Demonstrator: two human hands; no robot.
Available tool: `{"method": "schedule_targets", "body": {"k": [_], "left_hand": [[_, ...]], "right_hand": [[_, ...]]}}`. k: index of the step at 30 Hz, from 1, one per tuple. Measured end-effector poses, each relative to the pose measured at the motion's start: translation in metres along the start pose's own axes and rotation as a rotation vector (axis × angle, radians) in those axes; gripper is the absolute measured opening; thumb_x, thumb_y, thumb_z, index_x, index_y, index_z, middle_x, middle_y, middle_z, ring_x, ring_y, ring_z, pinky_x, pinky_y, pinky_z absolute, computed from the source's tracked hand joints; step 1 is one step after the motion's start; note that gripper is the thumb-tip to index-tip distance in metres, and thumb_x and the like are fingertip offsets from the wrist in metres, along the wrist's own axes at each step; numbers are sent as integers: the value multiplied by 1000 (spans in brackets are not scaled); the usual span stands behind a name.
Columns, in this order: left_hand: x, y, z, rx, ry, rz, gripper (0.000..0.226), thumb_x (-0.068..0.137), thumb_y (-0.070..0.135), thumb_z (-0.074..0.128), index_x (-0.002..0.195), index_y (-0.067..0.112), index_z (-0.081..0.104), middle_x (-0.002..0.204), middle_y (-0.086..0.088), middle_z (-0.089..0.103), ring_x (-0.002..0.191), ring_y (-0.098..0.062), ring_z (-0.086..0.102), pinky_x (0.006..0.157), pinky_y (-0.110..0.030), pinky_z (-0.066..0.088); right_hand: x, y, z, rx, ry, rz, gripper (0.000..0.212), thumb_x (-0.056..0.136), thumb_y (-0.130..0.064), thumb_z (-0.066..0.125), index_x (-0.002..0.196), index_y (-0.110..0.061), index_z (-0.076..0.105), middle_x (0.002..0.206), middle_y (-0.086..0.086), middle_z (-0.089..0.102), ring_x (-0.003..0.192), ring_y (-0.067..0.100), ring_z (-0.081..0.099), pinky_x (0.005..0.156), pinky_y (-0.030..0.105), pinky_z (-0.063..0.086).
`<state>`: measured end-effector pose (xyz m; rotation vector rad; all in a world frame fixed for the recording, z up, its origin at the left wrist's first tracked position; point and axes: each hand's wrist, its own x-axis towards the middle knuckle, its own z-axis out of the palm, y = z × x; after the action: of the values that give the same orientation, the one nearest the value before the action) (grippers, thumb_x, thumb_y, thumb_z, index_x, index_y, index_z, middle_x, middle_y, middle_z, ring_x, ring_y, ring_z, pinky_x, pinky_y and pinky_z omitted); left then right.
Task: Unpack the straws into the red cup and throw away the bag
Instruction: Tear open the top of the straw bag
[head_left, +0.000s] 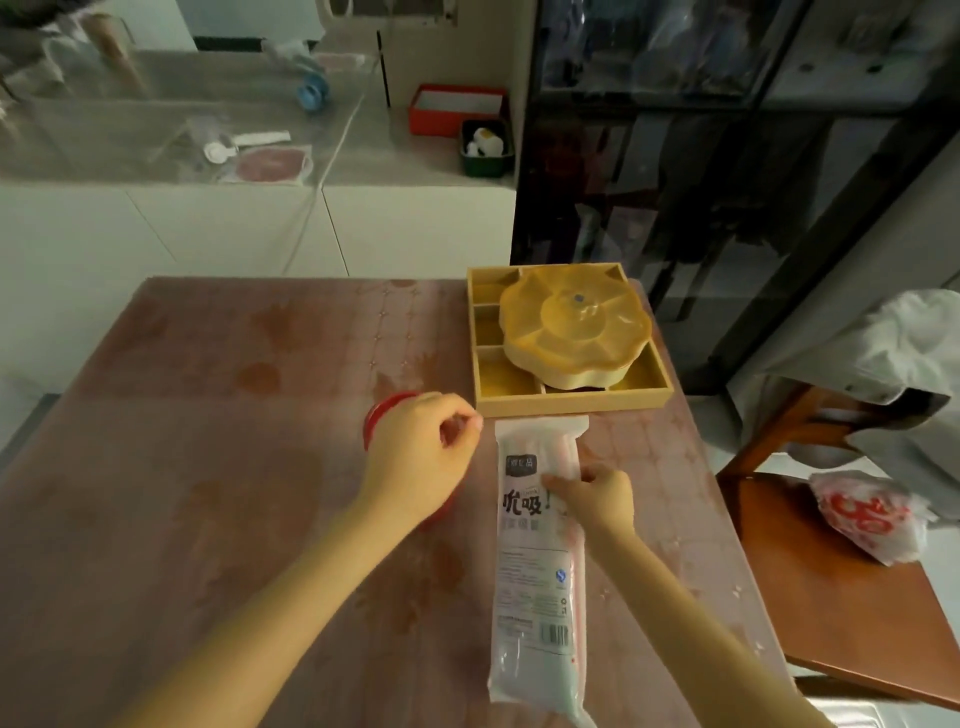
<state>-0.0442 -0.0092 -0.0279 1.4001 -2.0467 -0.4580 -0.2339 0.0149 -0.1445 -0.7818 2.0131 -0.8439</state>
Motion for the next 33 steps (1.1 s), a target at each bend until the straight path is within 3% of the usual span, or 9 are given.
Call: {"method": "schedule_targets", "body": {"k": [2, 5, 8, 13, 16, 19, 24, 27, 33], "left_hand": [[5, 14, 10, -138, -49, -114, 17, 85, 24, 61, 74, 12, 68, 64, 8, 63, 59, -5, 56, 56, -11, 39], [19, 36, 13, -458, -126, -342, 36, 87, 38, 56, 70, 8, 66, 60, -3, 64, 56, -13, 57, 58, -27, 44], [24, 50, 7, -736, -171, -508, 41, 84, 45, 57, 63, 10, 61, 54, -1, 58, 50, -12, 52, 48, -24, 38], [15, 47, 1, -619, -266, -550, 24, 85, 18, 57, 63, 8, 59, 55, -7, 57, 44, -15, 51, 41, -23, 35], [12, 39, -6, -559, -314, -553, 19, 84, 9, 52, 73, -1, 64, 63, -15, 63, 52, -19, 57, 43, -23, 39], [13, 36, -20, -648, -350, -531, 16, 84, 5, 55, 71, -3, 62, 61, -15, 62, 45, -15, 55, 40, -20, 38], [15, 42, -36, -722, -381, -519, 23, 81, 2, 57, 58, 4, 60, 45, -7, 56, 37, -15, 51, 35, -20, 35], [8, 46, -32, -629, -406, -472, 23, 80, 6, 60, 57, 7, 61, 40, 2, 55, 38, -9, 52, 37, -17, 38], [-11, 46, -29, -628, -410, -429, 26, 84, 9, 61, 58, 8, 62, 43, 2, 57, 41, -10, 56, 41, -19, 43]], "right_hand": [[-22, -14, -11, 66, 70, -173, 18, 75, -25, 76, 73, -17, 60, 75, 1, 71, 67, 18, 71, 63, 44, 61], [-55, -30, -22, 92, 247, -480, 23, 76, -28, 73, 74, -15, 55, 76, -1, 66, 68, 17, 66, 60, 40, 58], [-74, -30, -22, -43, 432, -740, 25, 73, -14, 78, 70, -10, 54, 72, 0, 61, 63, 19, 59, 50, 37, 53], [-81, -11, -13, -313, 381, -967, 32, 62, -2, 82, 65, -9, 51, 64, 1, 54, 53, 13, 43, 38, 22, 35], [-93, -19, -24, -330, 129, -905, 32, 66, -20, 81, 85, -20, 55, 82, -6, 61, 65, 8, 54, 48, 18, 45], [-112, -46, -48, -114, -150, -699, 46, 68, -41, 74, 108, -36, 52, 104, -24, 55, 93, 0, 55, 71, 19, 54], [-135, -79, -67, -140, -259, -740, 40, 69, -56, 68, 103, -49, 49, 100, -26, 58, 95, 0, 56, 74, 22, 54], [-139, -89, -66, -151, -307, -670, 53, 63, -72, 60, 101, -35, 58, 94, -17, 63, 88, 1, 59, 71, 24, 54], [-138, -94, -61, -103, -428, -474, 50, 77, -60, 57, 94, -14, 67, 85, 2, 72, 74, 13, 69, 62, 29, 60]]}}
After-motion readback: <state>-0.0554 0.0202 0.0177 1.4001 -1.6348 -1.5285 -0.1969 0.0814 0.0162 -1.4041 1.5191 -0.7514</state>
